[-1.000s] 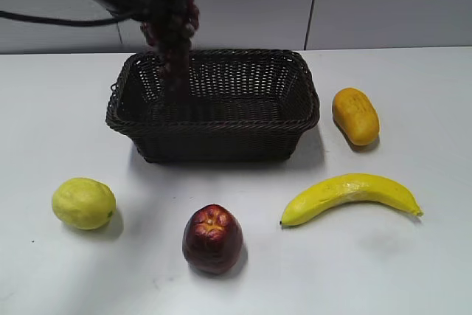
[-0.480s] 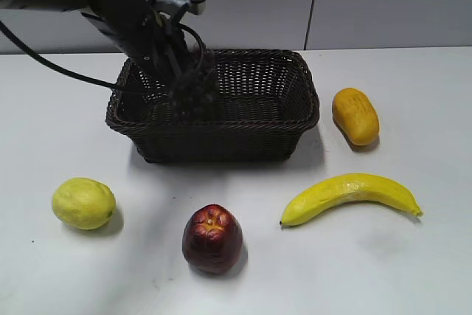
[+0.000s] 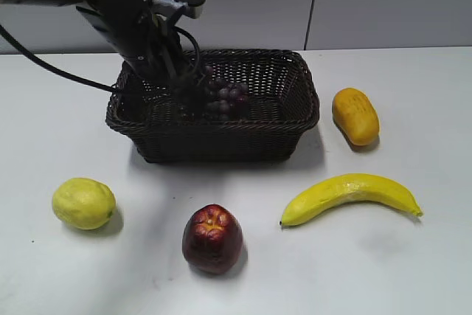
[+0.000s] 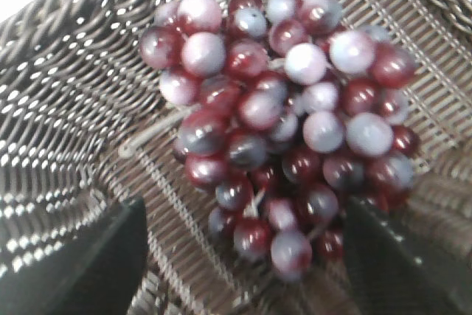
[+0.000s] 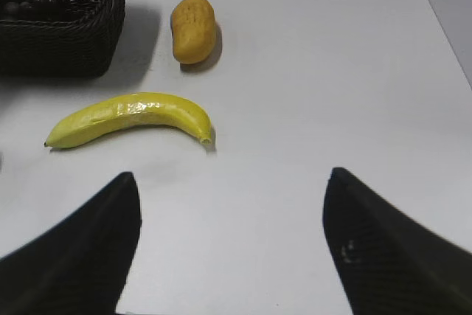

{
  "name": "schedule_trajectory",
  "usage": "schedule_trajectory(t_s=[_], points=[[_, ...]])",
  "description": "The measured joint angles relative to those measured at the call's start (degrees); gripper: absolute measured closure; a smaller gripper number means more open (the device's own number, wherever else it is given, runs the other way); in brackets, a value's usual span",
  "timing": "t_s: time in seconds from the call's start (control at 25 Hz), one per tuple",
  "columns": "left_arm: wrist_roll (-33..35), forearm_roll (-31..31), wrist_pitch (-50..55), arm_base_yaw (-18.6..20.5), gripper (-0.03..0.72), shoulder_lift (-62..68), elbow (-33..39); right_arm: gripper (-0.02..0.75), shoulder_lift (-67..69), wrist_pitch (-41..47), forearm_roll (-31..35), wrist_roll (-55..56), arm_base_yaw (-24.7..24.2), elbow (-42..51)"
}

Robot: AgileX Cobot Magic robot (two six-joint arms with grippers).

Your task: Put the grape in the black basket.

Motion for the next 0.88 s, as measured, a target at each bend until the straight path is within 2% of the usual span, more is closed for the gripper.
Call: schedule_trajectory(t_s=[0.16,0.28,0.68,0.88], points=[[0.0,0.4,3.4,0.3,0.073,-5.0,0.0,0.153,0.0,0.0,0.0,0.0,0.0,0.0],[0.0,0.5,7.9,2.3,0.077,-10.2,0.0,0.153,0.0,0.0,0.0,0.0,0.0,0.0],[-3.1,2.6,19.3,19.2,0.084,-27.6,0.0,0.153,0.0,0.1,0.0,0.0,0.0,0.0],[-3.8,3.7,29.9,26.5,0.089,-32.0,0.0,0.153,0.0,0.1,0.0,0.0,0.0,0.0]])
